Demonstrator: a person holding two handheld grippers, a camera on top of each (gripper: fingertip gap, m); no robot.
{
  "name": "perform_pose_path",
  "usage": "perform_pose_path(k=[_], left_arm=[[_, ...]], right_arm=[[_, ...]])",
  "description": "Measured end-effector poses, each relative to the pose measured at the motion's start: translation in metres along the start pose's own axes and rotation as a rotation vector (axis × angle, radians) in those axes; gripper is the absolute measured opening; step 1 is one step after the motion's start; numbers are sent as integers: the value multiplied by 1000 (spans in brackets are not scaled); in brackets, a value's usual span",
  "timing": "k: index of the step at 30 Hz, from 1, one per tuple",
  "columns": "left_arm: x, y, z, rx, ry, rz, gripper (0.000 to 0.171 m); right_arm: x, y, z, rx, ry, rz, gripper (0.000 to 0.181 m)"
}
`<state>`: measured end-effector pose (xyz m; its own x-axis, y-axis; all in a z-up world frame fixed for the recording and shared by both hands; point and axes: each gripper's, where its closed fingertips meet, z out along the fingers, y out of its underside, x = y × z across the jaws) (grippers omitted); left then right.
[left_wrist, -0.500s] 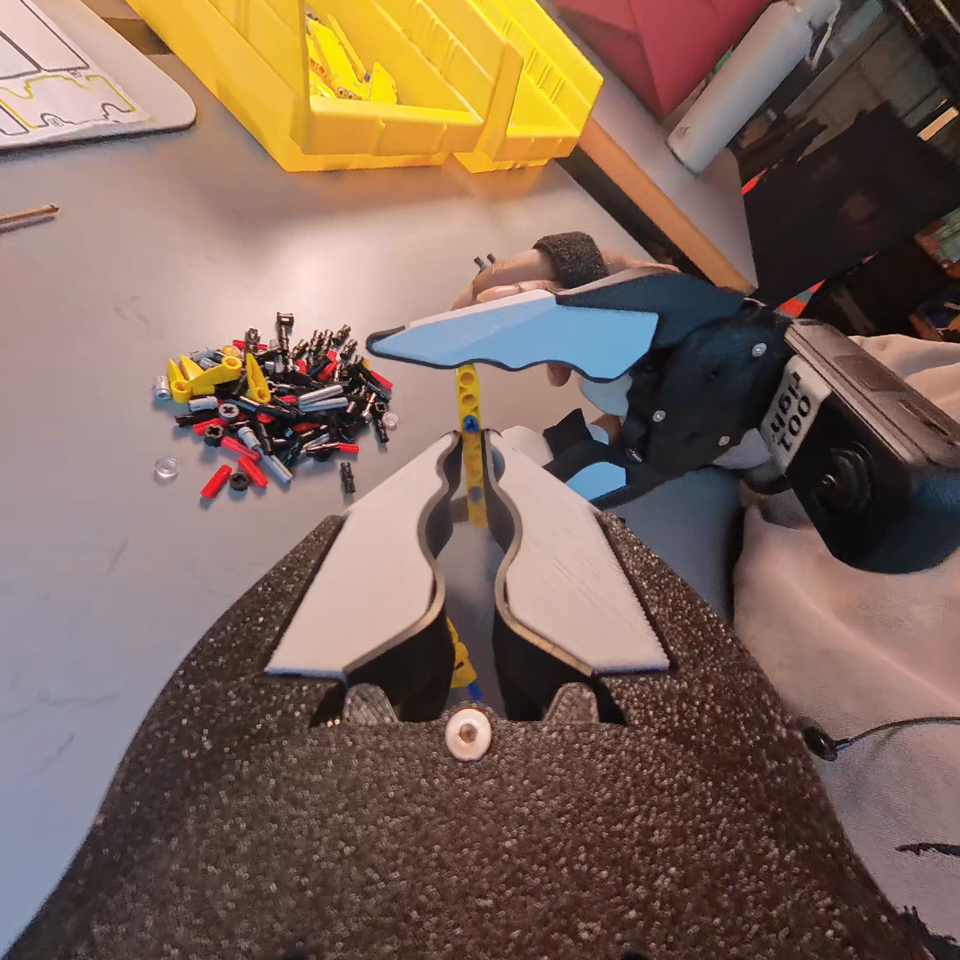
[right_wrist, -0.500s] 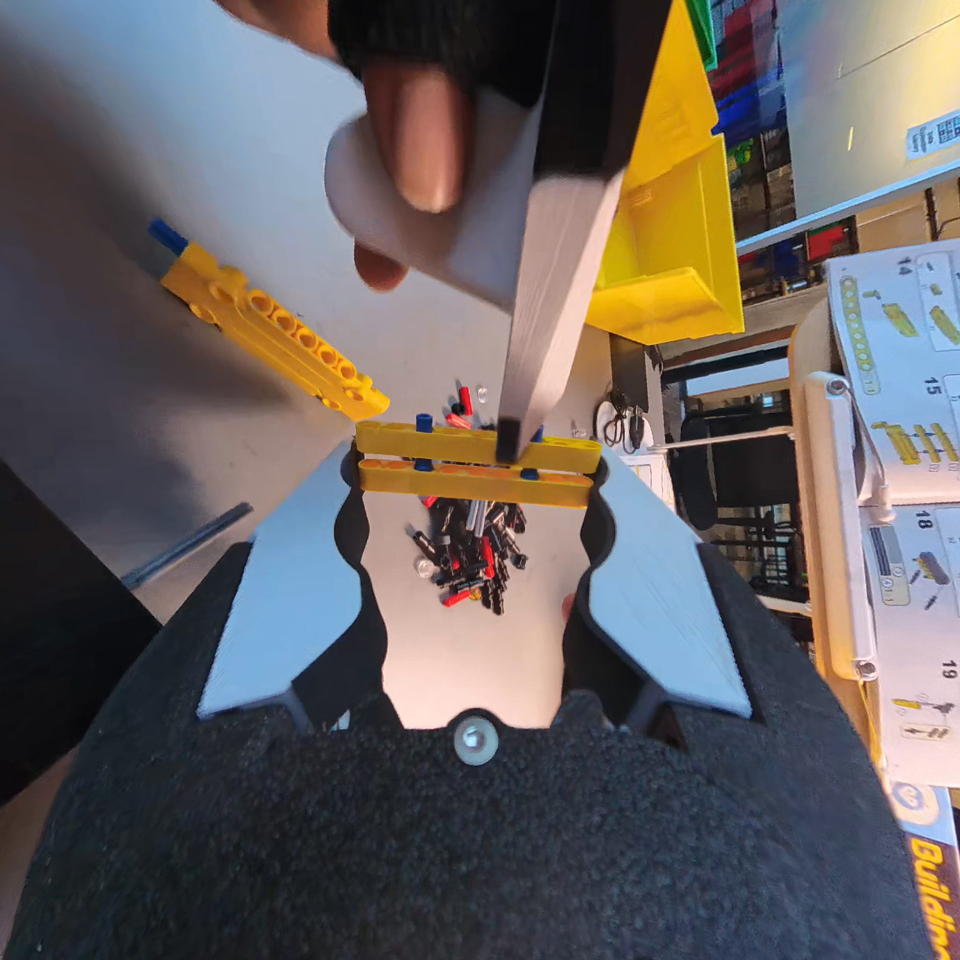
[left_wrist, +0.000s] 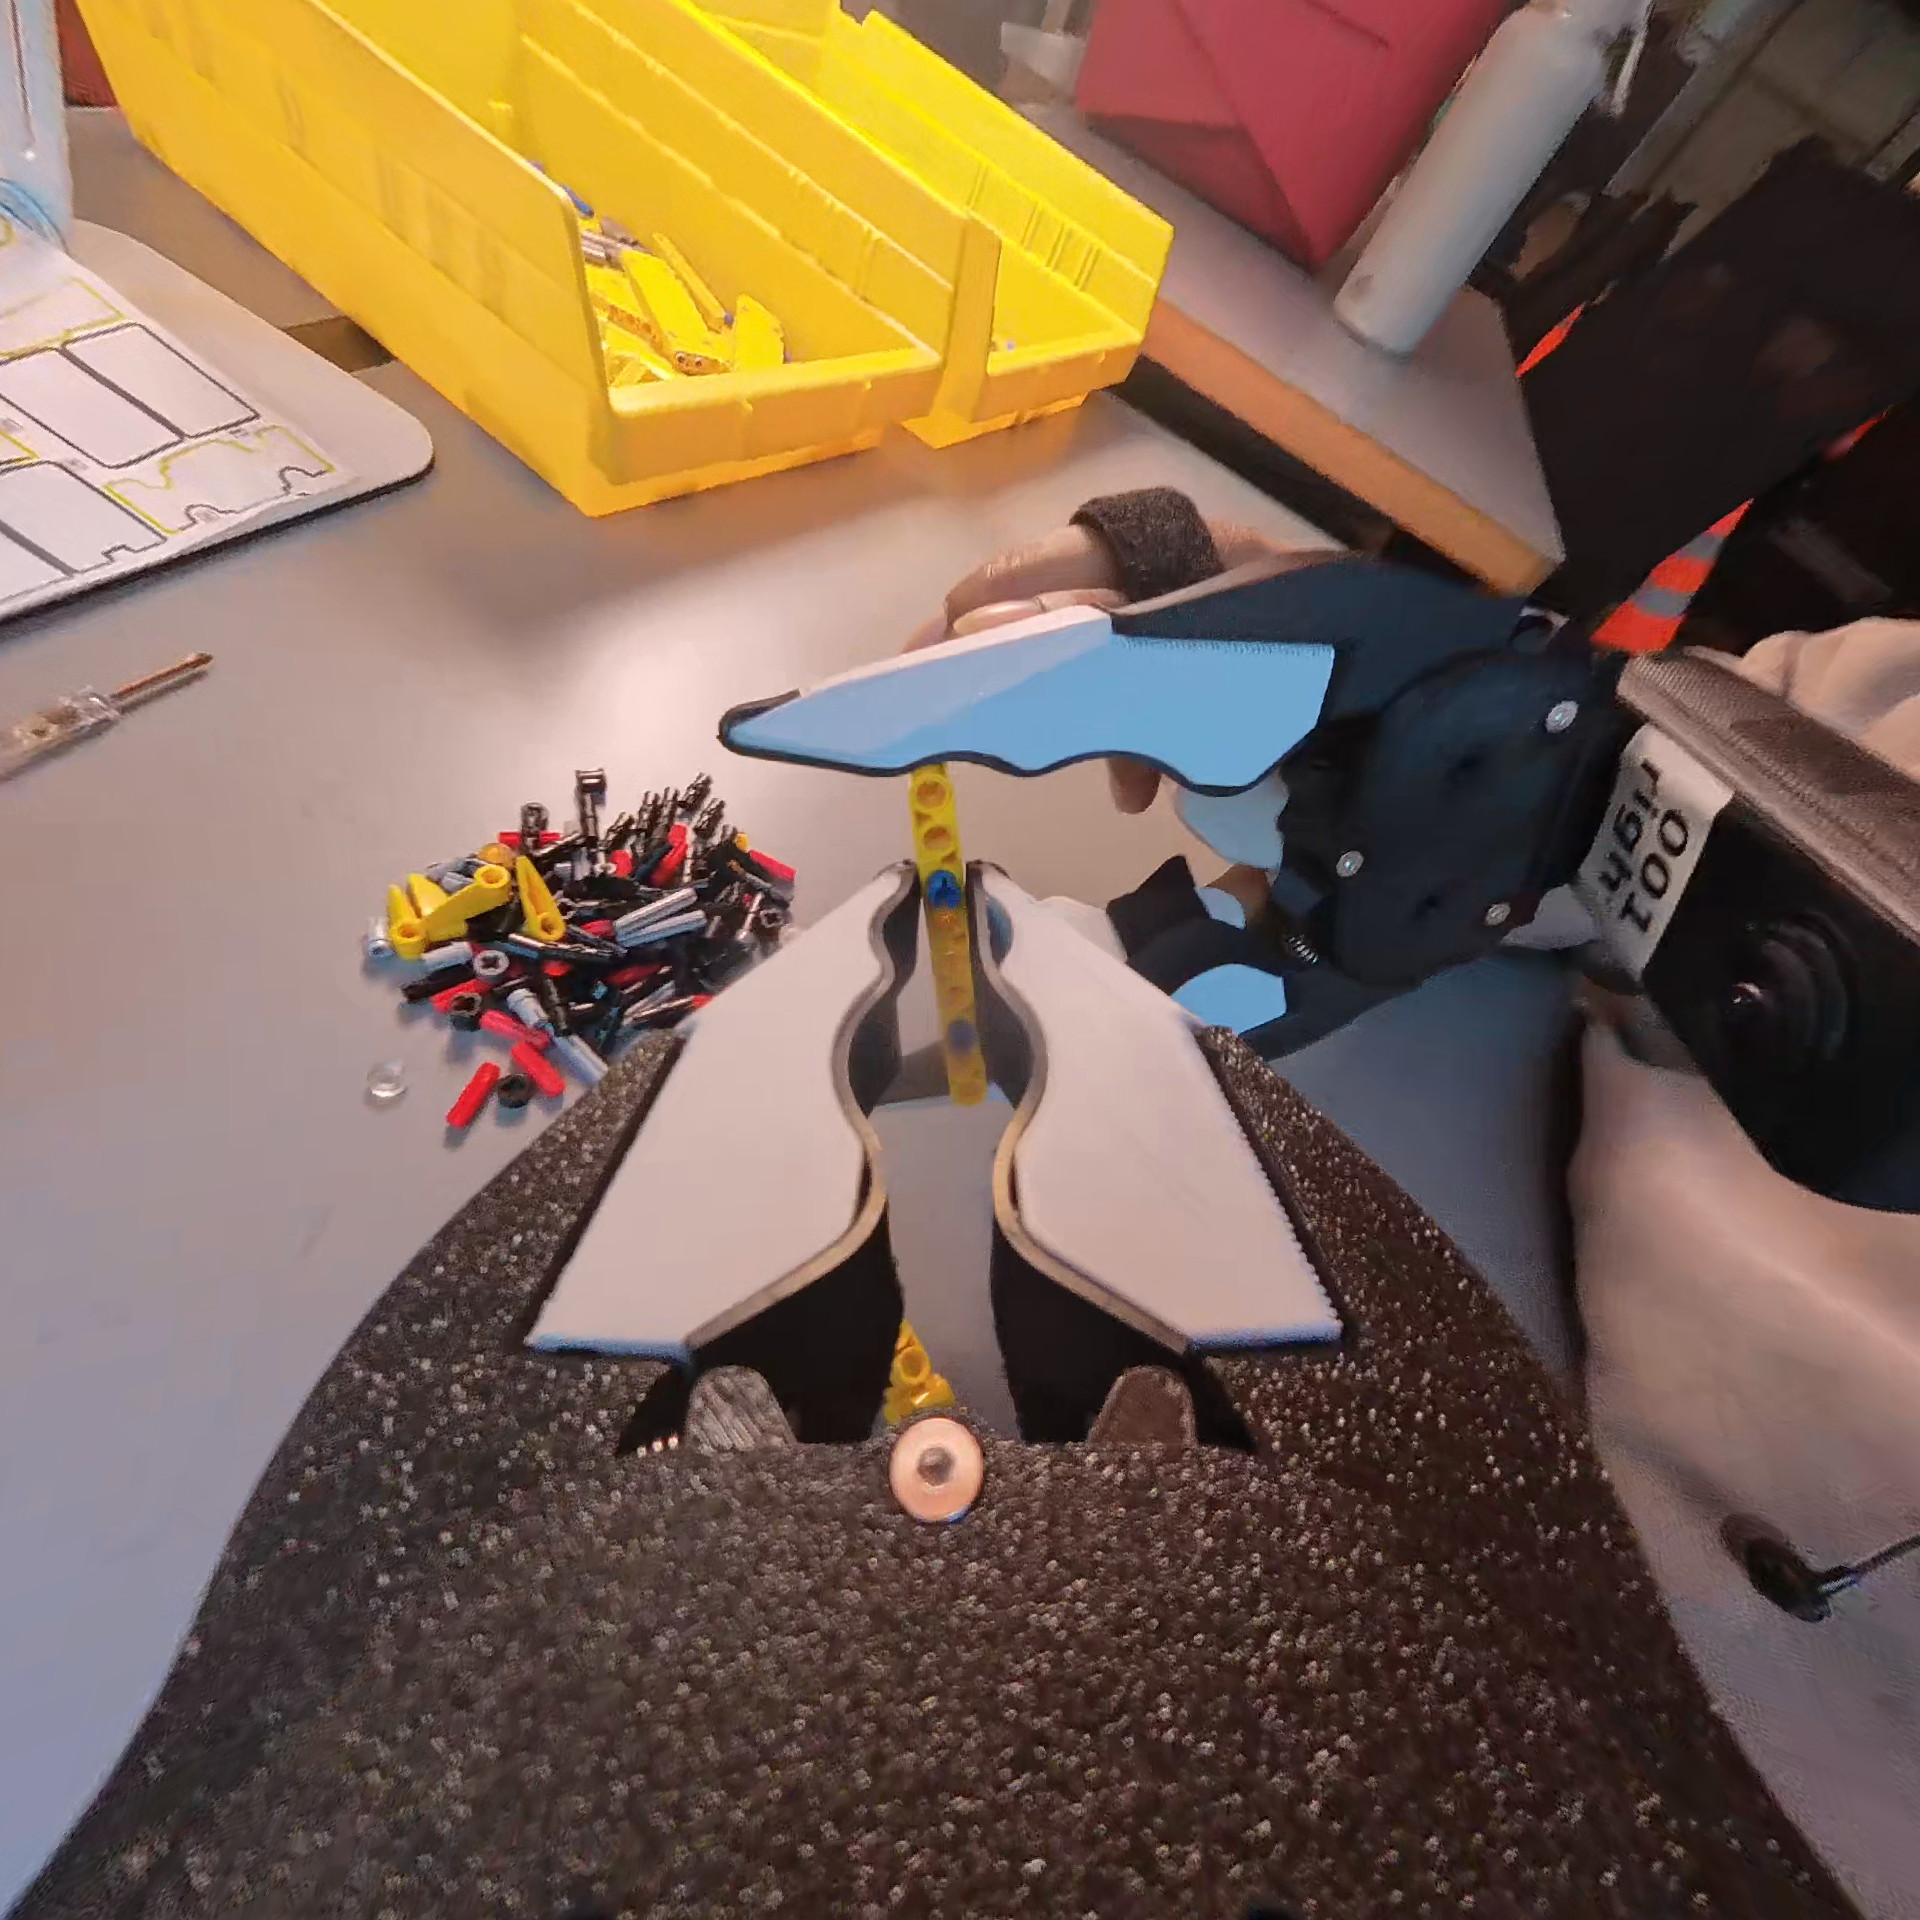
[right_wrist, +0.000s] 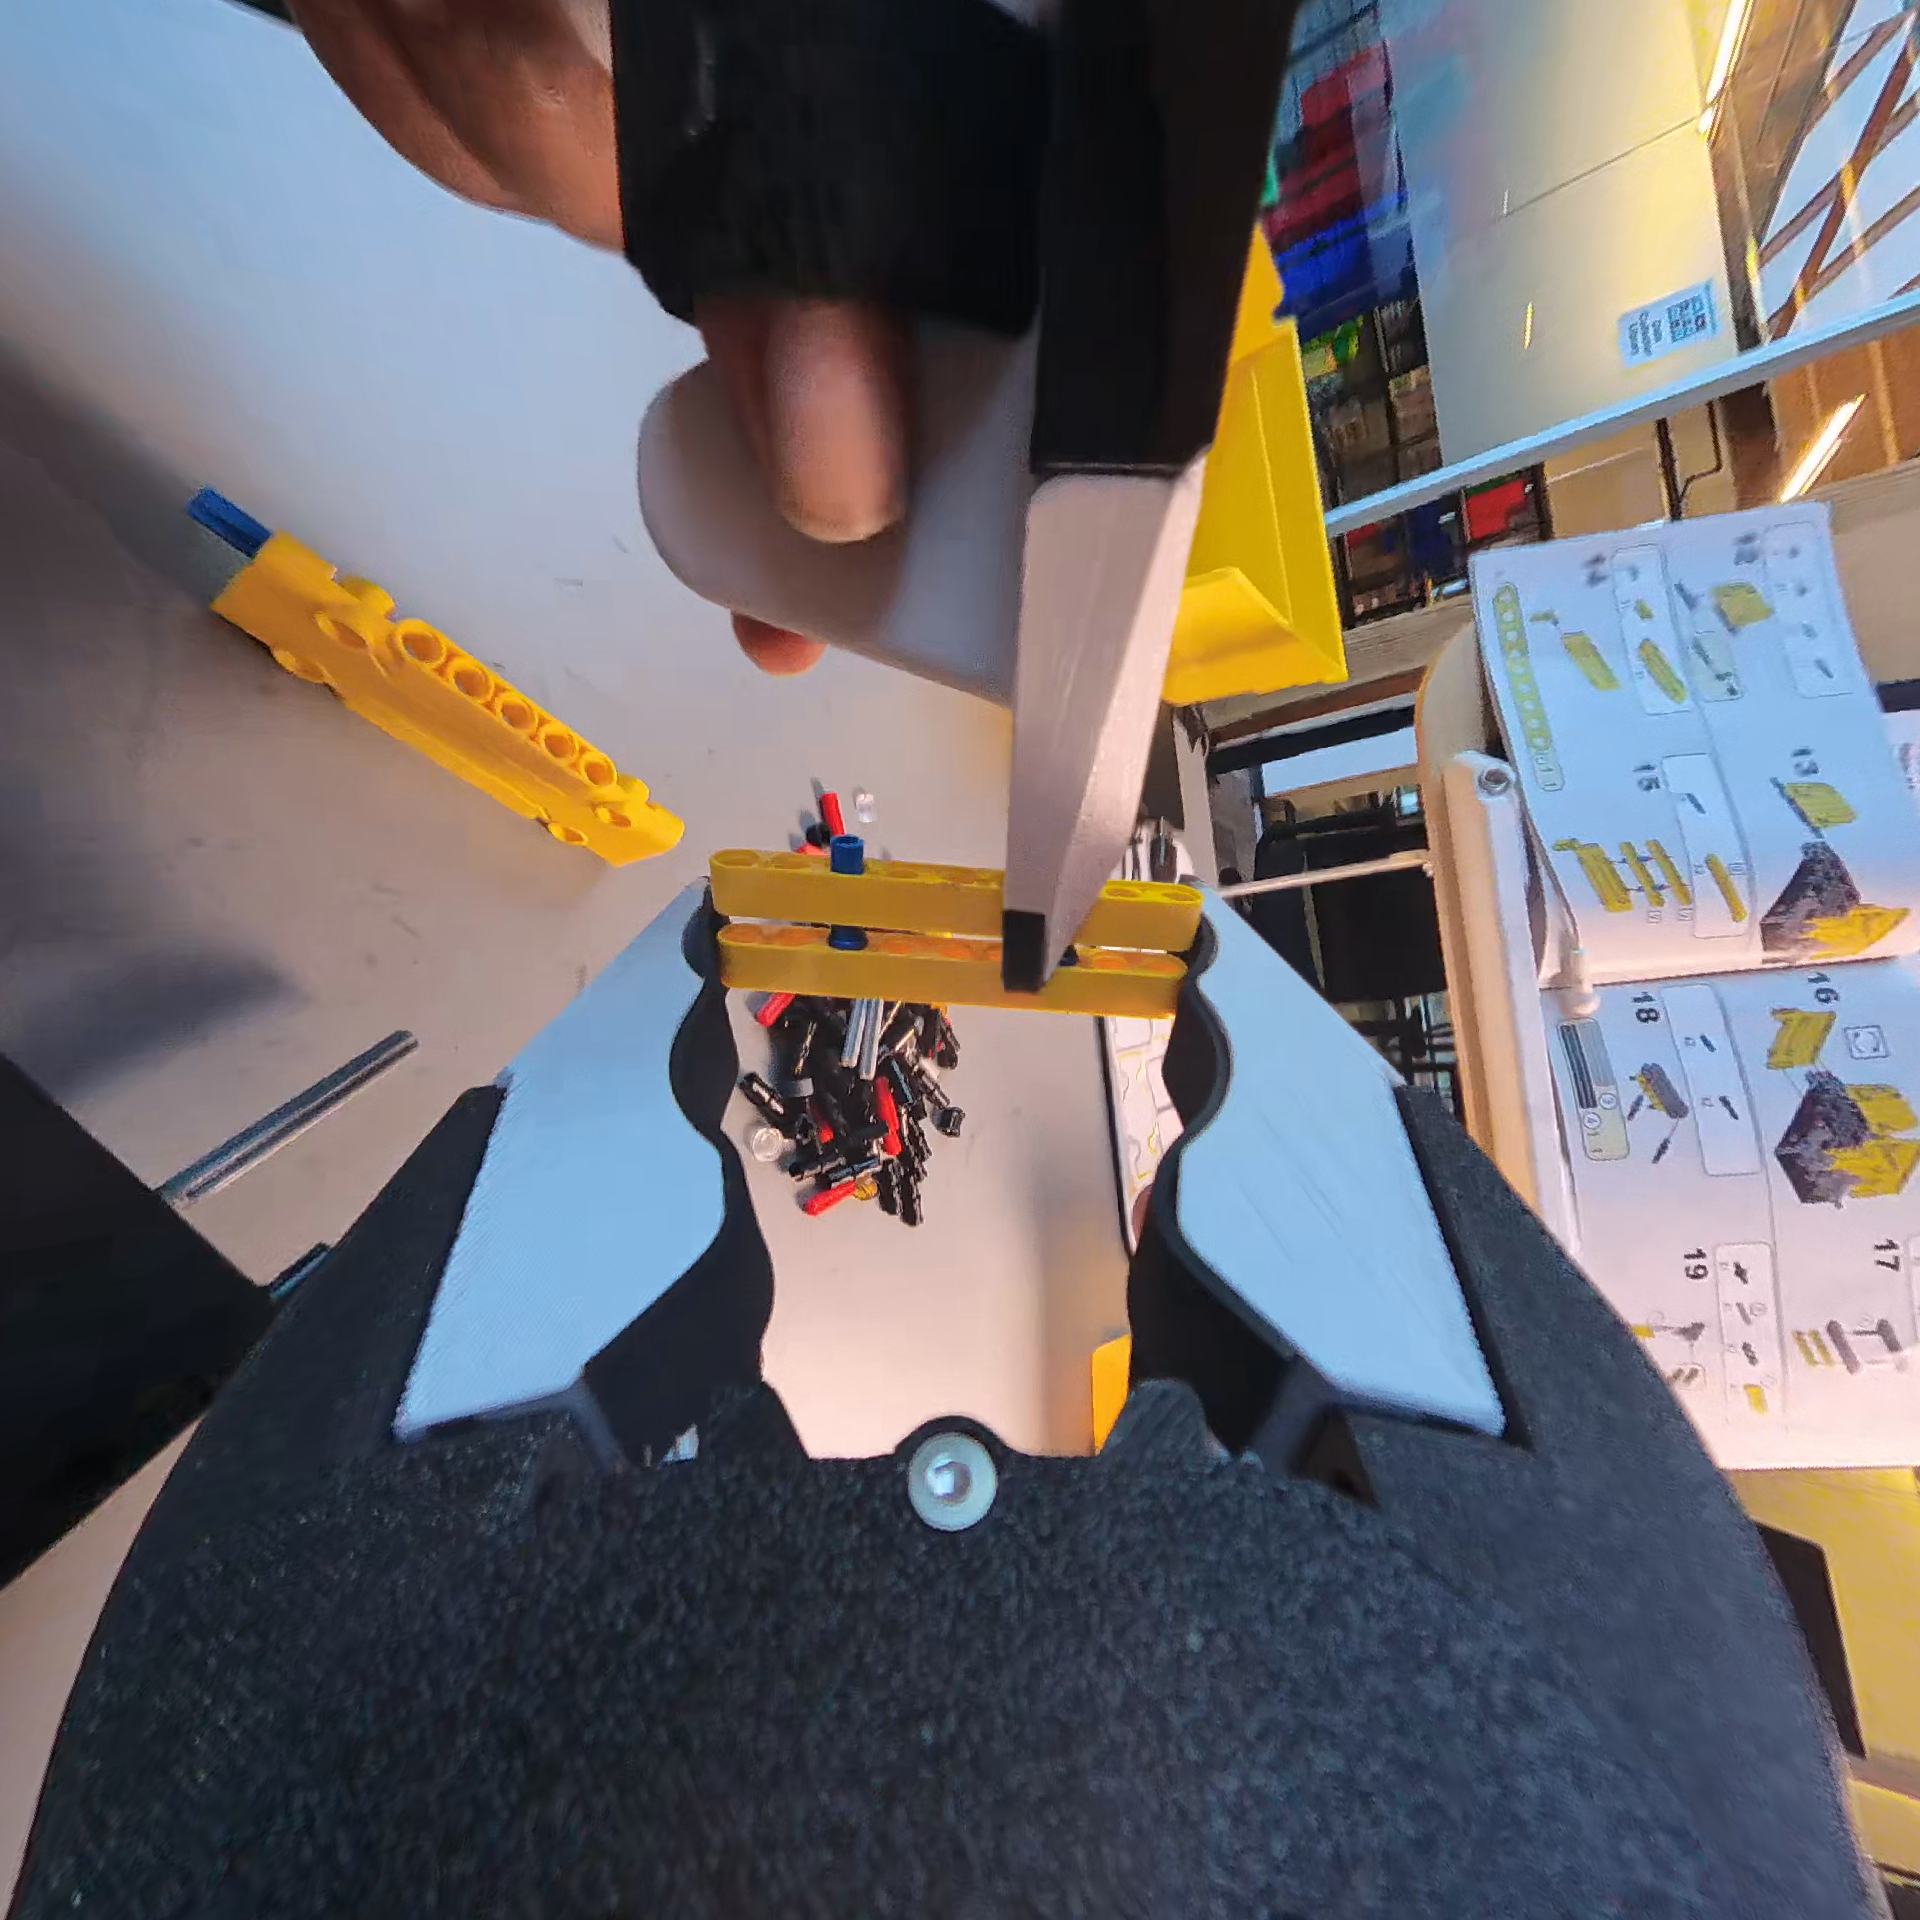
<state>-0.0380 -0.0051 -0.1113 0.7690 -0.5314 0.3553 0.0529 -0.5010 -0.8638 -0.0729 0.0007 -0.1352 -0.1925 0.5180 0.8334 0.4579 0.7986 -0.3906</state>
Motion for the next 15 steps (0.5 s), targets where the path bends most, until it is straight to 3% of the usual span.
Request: perform_pose_path(k=[2, 9, 15], left_arm=[[-1, 3, 0, -39, -18, 50, 8], [7, -5, -11, 50, 60, -16, 7], [13, -5, -14, 55, 84, -31, 7]], right_arm=[[-3, 1, 1, -4, -9, 14, 83], [2, -11, -5, 92, -42, 82, 83], [2, -14, -11, 141, -63, 79, 83]])
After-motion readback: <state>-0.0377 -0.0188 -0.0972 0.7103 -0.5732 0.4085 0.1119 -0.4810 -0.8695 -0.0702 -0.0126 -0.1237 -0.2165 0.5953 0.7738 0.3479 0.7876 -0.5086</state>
